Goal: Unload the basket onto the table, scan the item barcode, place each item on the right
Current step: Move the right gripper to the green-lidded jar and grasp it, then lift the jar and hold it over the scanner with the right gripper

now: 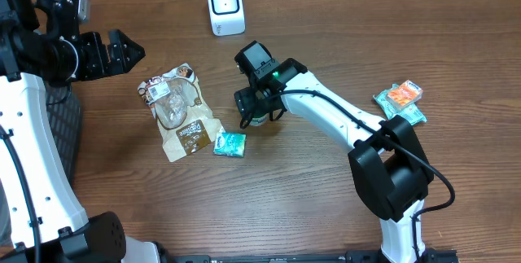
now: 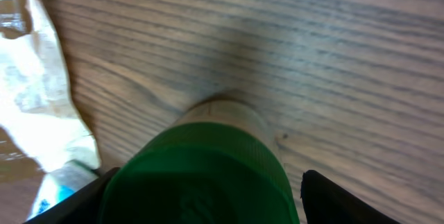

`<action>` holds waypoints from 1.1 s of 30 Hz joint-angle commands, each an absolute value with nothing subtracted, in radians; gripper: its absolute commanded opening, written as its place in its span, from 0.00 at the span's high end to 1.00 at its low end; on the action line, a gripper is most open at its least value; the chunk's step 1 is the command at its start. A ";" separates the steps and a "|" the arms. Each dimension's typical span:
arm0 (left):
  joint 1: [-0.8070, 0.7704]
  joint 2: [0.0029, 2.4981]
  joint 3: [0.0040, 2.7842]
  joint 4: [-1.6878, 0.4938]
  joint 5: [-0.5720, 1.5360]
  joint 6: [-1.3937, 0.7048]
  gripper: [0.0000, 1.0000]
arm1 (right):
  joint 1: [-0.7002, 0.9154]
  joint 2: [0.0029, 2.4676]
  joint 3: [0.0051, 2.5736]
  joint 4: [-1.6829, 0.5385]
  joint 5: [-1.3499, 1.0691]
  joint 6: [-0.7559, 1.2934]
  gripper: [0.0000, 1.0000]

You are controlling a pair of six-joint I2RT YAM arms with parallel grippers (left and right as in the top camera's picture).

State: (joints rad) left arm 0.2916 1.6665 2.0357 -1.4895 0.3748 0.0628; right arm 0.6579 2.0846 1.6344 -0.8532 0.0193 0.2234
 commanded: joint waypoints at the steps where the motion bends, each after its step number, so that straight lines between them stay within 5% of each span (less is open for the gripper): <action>1: 0.292 1.656 2.048 -1.488 0.385 0.083 0.00 | 0.661 2.088 1.646 -0.839 0.080 0.168 0.23; 12: 0.292 1.656 2.048 -1.488 0.385 0.083 0.01 | 0.662 2.088 1.652 -0.846 0.077 0.081 0.24; 18: 0.292 1.656 2.048 -1.488 0.384 0.083 0.00 | 0.660 2.088 1.652 -0.863 0.078 0.080 0.44; 23: 0.292 1.656 2.048 -1.488 0.385 0.083 0.01 | 0.660 2.086 1.652 -0.867 0.076 0.081 0.49; 33: 0.292 1.656 2.048 -1.488 0.385 0.083 0.00 | 0.625 1.947 1.658 -0.866 -0.305 -0.110 0.50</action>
State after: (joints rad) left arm 0.2916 1.6665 2.0354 -1.4895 0.3748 0.0628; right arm 0.6445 2.0613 1.6363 -0.8761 -0.0872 0.0013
